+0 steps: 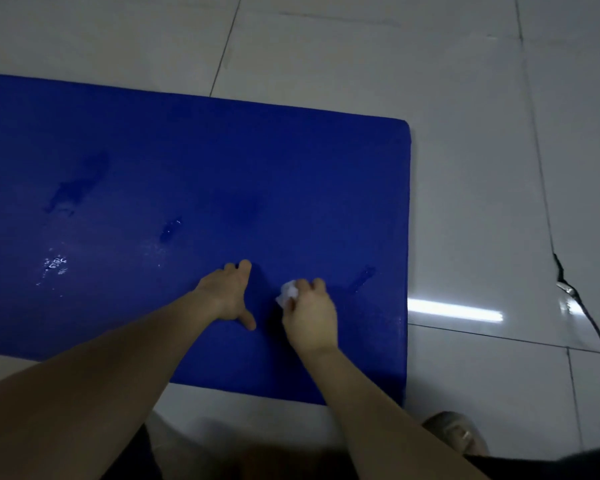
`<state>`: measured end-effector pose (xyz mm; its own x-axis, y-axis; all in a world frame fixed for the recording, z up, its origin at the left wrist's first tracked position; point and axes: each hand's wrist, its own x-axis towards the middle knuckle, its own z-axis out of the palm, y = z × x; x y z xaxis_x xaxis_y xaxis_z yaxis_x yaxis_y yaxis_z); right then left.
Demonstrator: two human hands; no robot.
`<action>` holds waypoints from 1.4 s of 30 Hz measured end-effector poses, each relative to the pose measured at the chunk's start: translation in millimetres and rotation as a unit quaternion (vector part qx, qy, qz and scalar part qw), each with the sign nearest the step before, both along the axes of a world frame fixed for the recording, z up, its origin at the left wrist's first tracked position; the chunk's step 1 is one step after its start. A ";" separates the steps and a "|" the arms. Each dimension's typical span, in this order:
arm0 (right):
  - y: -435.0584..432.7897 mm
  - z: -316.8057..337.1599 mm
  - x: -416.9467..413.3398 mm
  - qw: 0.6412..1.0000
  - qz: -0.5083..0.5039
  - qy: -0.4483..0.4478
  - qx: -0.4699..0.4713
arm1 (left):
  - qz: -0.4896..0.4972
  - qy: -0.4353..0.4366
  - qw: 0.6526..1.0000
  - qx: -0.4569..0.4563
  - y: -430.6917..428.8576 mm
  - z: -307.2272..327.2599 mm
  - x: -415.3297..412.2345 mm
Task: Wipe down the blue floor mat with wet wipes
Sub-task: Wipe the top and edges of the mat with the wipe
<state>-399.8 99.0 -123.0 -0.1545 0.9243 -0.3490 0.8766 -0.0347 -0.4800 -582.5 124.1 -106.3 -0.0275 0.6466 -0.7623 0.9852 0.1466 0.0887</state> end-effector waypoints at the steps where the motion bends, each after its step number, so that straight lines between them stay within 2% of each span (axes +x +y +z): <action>1: 0.7 -3.9 -6.9 0.999 0.045 0.005 0.004 | -0.002 0.001 1.000 0.001 0.2 -3.3 -0.3; 3: 5.5 -8.3 -7.3 0.996 0.090 0.008 0.000 | 0.000 0.002 1.000 0.004 -0.4 -8.8 -0.1; 5: 13.6 -7.4 10.0 0.996 0.083 -0.016 0.007 | 0.002 0.002 1.000 -0.002 0.2 -10.6 0.3; 9: 21.6 0.1 77.7 0.997 -0.037 -0.059 0.013 | 0.004 0.010 1.000 -0.023 7.8 -7.3 4.6; 13: 16.0 2.2 127.2 0.982 -0.170 -0.084 0.003 | -0.002 0.022 0.999 -0.028 12.3 -2.5 9.4; 19: 11.2 8.3 130.3 0.949 -0.316 -0.007 0.007 | 0.003 0.009 1.000 -0.020 9.5 -0.5 9.4; 23: 27.2 -1.2 78.7 0.967 -0.254 -0.014 0.023 | 0.006 0.012 1.000 -0.013 8.6 -4.6 8.4; 28: 30.5 -2.4 -7.7 0.998 -0.053 -0.017 0.012 | 0.003 0.024 1.000 -0.010 9.6 -11.0 7.1; 30: 33.7 -1.9 -19.9 0.999 0.024 -0.025 0.001 | 0.002 0.024 1.000 -0.011 10.2 -12.1 7.1; 32: 41.5 -2.0 -10.5 0.998 0.051 -0.042 0.002 | 0.001 0.023 1.000 -0.011 10.6 -12.0 7.3; 34: 49.1 -2.1 16.4 0.998 0.031 -0.061 0.007 | -0.002 0.025 1.000 -0.012 10.7 -10.3 7.4; 38: 53.6 -2.5 95.1 0.991 -0.070 -0.108 0.023 | 0.000 0.023 1.000 -0.017 11.2 -6.7 8.0; 42: 49.2 -3.4 142.0 0.979 -0.169 -0.116 0.012 | 0.004 0.020 1.000 -0.019 10.8 -3.2 8.8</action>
